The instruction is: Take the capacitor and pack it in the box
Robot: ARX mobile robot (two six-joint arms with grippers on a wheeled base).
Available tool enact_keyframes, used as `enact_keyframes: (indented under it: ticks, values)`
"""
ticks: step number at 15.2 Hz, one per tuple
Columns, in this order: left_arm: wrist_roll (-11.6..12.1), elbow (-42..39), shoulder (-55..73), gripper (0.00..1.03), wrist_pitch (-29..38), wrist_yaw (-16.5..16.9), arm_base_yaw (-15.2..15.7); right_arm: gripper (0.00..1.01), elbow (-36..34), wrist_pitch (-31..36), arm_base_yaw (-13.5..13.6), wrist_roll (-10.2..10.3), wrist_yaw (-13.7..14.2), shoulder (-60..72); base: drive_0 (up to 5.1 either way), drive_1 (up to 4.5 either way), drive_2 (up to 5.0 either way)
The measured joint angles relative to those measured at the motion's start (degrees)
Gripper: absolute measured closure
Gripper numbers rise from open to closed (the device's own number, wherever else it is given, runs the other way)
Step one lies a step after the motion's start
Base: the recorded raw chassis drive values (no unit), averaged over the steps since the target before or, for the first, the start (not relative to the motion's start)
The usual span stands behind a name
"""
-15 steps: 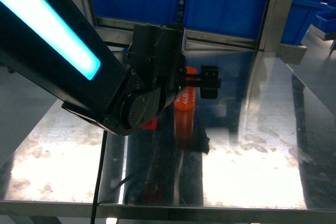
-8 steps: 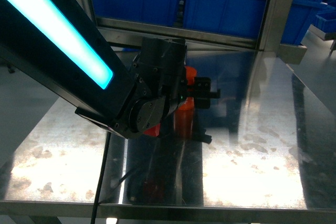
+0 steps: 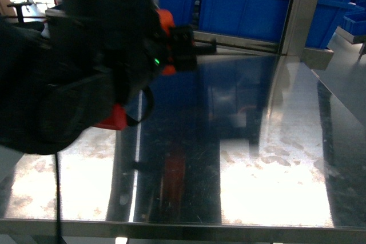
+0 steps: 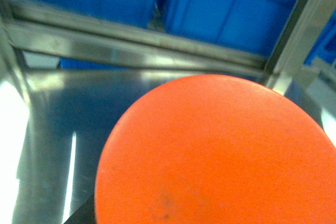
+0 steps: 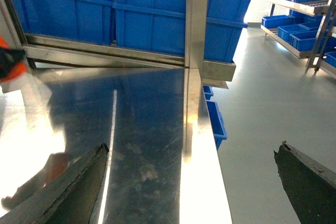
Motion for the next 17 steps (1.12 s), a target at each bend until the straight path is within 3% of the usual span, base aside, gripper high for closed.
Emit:
enact_keyframes:
  ticks: [2, 4, 6, 9, 11, 12, 13, 14, 17]
  values:
    - [1.6, -14.1, -13.2, 0.59, 7.7, -1.8, 2.5, 0.03, 0.0, 0.0, 0.0, 0.0, 0.0, 0.0, 0.0, 0.0, 0.0]
    - [3.0, -25.8, -23.2, 0.59, 9.6, -3.0, 5.0, 0.03, 0.0, 0.0, 0.0, 0.0, 0.0, 0.0, 0.0, 0.0, 0.0]
    - [6.1, -35.9, -38.2, 0.59, 10.8, -5.7, 6.6, 0.03, 0.0, 0.0, 0.0, 0.0, 0.0, 0.0, 0.0, 0.0, 0.0]
    - [7.3, -42.3, -56.6, 0.59, 1.2, -9.3, 5.4, 0.03, 0.0, 0.0, 0.0, 0.0, 0.0, 0.0, 0.0, 0.0, 0.0]
    - [7.6, -42.7, -62.7, 0.59, 1.2, -10.0, 4.3, 0.03, 0.0, 0.0, 0.0, 0.0, 0.0, 0.0, 0.0, 0.0, 0.0]
    - [8.8, -45.0, -74.5, 0.59, -23.8, 0.3, 11.1, 0.03, 0.0, 0.0, 0.0, 0.0, 0.0, 0.0, 0.0, 0.0, 0.0]
    - [8.8, -50.0, -79.1, 0.59, -25.7, 4.7, 15.3, 0.03, 0.0, 0.0, 0.0, 0.0, 0.0, 0.0, 0.0, 0.0, 0.0]
    - [8.8, -51.4, -82.1, 0.59, -26.2, 6.4, 16.9, 0.03, 0.0, 0.0, 0.0, 0.0, 0.0, 0.0, 0.0, 0.0, 0.0]
    - [8.8, -52.6, -84.9, 0.59, -27.4, 7.7, 18.4, 0.03, 0.0, 0.0, 0.0, 0.0, 0.0, 0.0, 0.0, 0.0, 0.0]
